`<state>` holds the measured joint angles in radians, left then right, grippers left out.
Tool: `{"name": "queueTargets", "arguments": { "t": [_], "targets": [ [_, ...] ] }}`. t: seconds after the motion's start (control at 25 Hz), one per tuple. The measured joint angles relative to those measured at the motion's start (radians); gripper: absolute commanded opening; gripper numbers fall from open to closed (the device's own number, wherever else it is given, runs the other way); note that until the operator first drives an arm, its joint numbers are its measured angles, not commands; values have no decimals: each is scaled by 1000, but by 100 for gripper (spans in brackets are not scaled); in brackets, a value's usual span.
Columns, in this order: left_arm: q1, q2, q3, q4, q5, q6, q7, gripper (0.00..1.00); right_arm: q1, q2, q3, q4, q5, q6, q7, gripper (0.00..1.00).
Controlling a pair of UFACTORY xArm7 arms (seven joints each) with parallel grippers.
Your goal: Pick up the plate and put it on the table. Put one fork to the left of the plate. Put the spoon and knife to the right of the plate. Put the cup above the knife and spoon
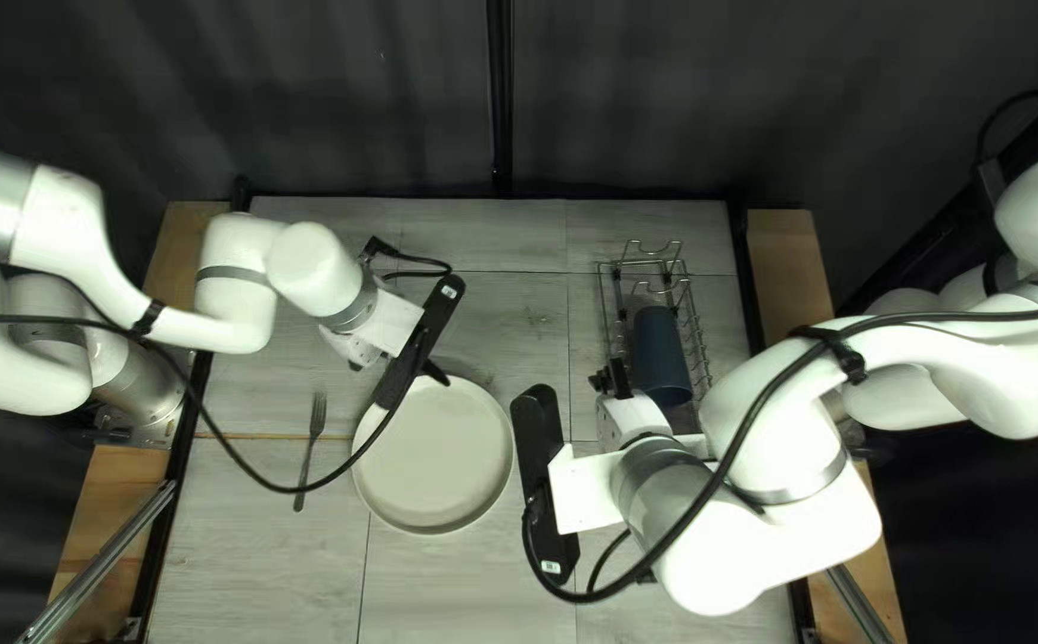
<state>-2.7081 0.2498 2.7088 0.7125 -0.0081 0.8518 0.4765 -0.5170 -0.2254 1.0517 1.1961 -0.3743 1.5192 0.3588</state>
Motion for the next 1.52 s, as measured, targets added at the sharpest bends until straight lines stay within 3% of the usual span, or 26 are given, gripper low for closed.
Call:
{"name": "queueTargets", "arguments": {
  "t": [0.4, 1.16, 1.52],
  "targets": [
    [-58, 59, 14, -19, -83, 33, 114, 1, 0, 0, 0, 0, 0, 0, 0, 100],
    [-163, 336, 55, -167, -221, 154, 163, 1, 0, 0, 0, 0, 0, 0, 0, 100],
    [-216, 400, 60, -208, -269, 127, 192, 1, 0, 0, 0, 0, 0, 0, 0, 100]
  ]
}}
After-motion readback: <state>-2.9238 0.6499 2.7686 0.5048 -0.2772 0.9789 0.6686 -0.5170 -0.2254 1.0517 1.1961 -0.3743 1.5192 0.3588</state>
